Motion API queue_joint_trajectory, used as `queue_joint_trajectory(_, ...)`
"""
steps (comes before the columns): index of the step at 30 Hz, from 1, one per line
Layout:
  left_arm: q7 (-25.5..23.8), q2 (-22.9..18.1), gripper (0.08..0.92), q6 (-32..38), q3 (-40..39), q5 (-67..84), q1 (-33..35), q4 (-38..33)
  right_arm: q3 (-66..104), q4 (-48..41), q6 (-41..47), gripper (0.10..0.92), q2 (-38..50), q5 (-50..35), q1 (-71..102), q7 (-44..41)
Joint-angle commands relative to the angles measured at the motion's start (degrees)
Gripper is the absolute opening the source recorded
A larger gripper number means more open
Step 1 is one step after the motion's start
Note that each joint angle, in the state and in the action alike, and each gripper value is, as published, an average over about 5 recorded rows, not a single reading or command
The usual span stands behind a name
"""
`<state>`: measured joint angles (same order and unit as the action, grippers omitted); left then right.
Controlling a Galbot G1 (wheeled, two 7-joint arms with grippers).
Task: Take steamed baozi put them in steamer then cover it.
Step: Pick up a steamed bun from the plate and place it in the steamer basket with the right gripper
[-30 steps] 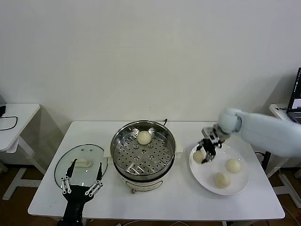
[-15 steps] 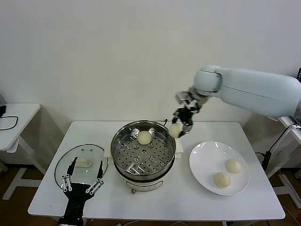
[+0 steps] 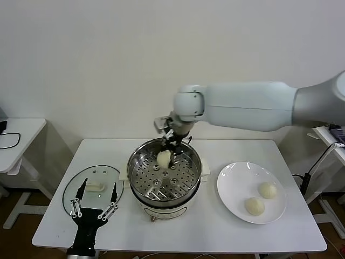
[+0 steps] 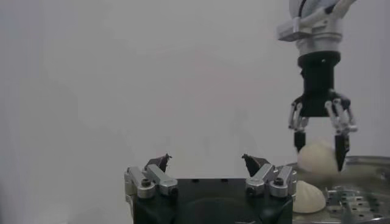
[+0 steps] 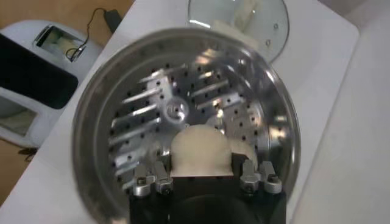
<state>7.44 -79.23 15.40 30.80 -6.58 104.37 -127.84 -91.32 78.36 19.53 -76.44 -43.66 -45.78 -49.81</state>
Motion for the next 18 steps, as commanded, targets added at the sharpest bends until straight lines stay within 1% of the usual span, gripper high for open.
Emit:
queue_joint_trajectory(1, 0.1, 0.0, 0.823, 0.0, 0.2, 0.1, -0.1, 0.1, -1.0, -2.0, 2.7, 0.653, -7.0, -2.3, 2.5, 5.5)
queue_joint_trajectory(9, 0.2, -0.1, 0.823, 0.1, 0.4, 0.3, 0.0, 0.3, -1.2, -5.0, 2.9, 0.653, -9.4, -1.2, 4.8, 5.4)
queue_joint_trajectory(18, 0.3, -0.1, 0.823, 0.1, 0.5, 0.5, 0.0, 0.4, -1.6, -6.4, 2.8, 0.662, -9.8, 0.0, 6.5, 5.1)
